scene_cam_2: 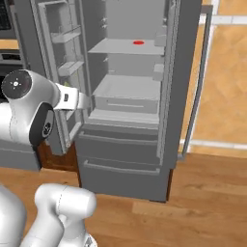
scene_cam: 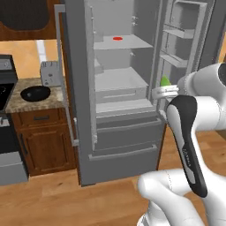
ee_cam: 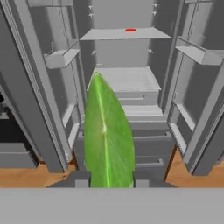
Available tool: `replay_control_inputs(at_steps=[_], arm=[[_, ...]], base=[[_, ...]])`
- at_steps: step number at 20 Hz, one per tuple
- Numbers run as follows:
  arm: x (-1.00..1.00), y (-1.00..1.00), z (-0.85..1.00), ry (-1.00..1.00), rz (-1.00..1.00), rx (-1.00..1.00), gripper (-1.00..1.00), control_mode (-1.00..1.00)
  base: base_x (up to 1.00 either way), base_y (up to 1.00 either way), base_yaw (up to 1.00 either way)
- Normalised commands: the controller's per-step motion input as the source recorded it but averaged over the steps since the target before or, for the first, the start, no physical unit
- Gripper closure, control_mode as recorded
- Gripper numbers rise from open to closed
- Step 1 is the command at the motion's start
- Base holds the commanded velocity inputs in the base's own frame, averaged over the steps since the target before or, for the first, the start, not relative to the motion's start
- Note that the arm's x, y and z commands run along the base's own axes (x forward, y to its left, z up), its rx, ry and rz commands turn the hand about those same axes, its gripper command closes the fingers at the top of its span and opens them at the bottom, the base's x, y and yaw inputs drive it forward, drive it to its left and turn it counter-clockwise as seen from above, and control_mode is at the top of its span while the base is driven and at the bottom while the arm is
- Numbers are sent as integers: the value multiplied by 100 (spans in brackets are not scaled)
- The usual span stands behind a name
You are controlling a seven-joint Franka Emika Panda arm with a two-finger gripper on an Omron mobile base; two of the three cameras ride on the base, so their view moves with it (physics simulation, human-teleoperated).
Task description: Grab a lemon wedge from the fridge and one ice cube from the ice bowl, and put them in the glass of lemonade.
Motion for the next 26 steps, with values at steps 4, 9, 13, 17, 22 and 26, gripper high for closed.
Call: replay_control_inputs(at_steps=[4, 9, 13, 17, 22, 26], arm=[[0, 0, 0, 0, 0, 0, 100, 100], [0, 0, 0, 0, 0, 0, 100, 100], [0, 0, 0, 0, 0, 0, 100, 100], [0, 0, 0, 0, 0, 0, 100, 100], [0, 0, 0, 0, 0, 0, 100, 100], [0, 0, 0, 0, 0, 0, 100, 100]], base=[[-11, 74, 0], [1, 100, 0], [23, 100, 0], [44, 100, -2], [65, 70, -11], [61, 31, -15]])
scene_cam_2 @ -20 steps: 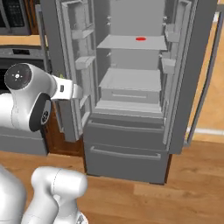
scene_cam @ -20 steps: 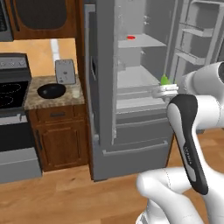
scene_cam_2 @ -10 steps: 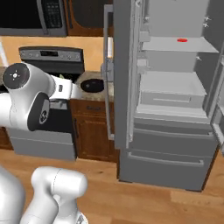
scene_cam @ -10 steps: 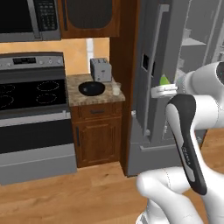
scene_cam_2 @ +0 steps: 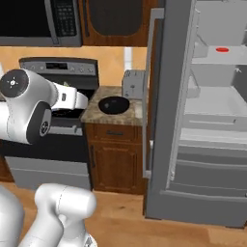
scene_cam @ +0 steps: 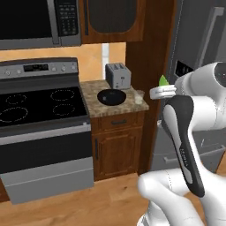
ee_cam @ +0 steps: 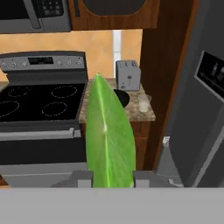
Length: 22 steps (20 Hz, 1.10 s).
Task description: Grab a lemon wedge from the fridge and one ice cube from the ice bowl, and put them in the glass of lemonade.
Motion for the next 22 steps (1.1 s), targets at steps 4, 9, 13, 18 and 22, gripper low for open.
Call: replay_control_inputs(at_steps=[4, 9, 13, 18, 22], arm=[[0, 0, 0, 0, 0, 0, 100, 100], [0, 0, 0, 0, 0, 0, 100, 100], [0, 0, 0, 0, 0, 0, 100, 100], [0, 0, 0, 0, 0, 0, 100, 100], [0, 0, 0, 0, 0, 0, 100, 100]], base=[[68, 26, -17], [64, 41, -19], [58, 50, -22], [51, 30, -22], [58, 18, -20]])
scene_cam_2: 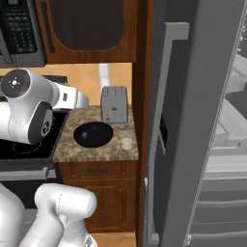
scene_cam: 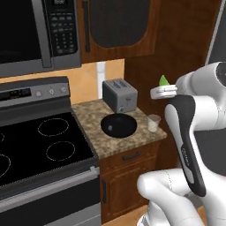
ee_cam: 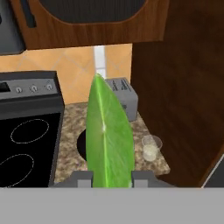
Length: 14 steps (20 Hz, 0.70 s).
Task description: Grab a lemon wedge from the fridge and one ice cube from the ice bowl, and put them in the glass of lemonade.
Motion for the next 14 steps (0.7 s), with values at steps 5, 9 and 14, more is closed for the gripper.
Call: replay_control_inputs(at_steps=[5, 9, 14], arm=[[0, 0, 0, 0, 0, 0, 100, 100], [0, 0, 0, 0, 0, 0, 100, 100], [0, 0, 0, 0, 0, 0, 100, 100]], base=[[56, 21, -19], [44, 0, -18], [23, 0, -17]])
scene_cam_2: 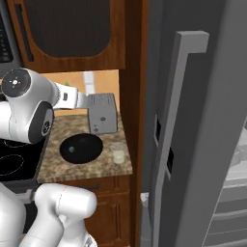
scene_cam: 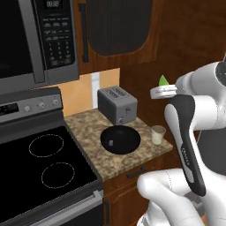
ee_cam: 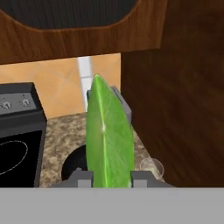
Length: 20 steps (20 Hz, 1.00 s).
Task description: Grab a lemon wedge from the fridge and one ice cube from the ice bowl, and put them in the glass of lemonade.
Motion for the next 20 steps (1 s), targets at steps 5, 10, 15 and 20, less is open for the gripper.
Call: replay_control_inputs(at_steps=[5, 10, 15, 20], arm=[[0, 0, 0, 0, 0, 0, 100, 100], [0, 0, 0, 0, 0, 0, 100, 100], [0, 0, 0, 0, 0, 0, 100, 100], [0, 0, 0, 0, 0, 0, 100, 100]], base=[[15, 0, -16], [16, 0, -16], [7, 0, -16], [7, 0, -17]])
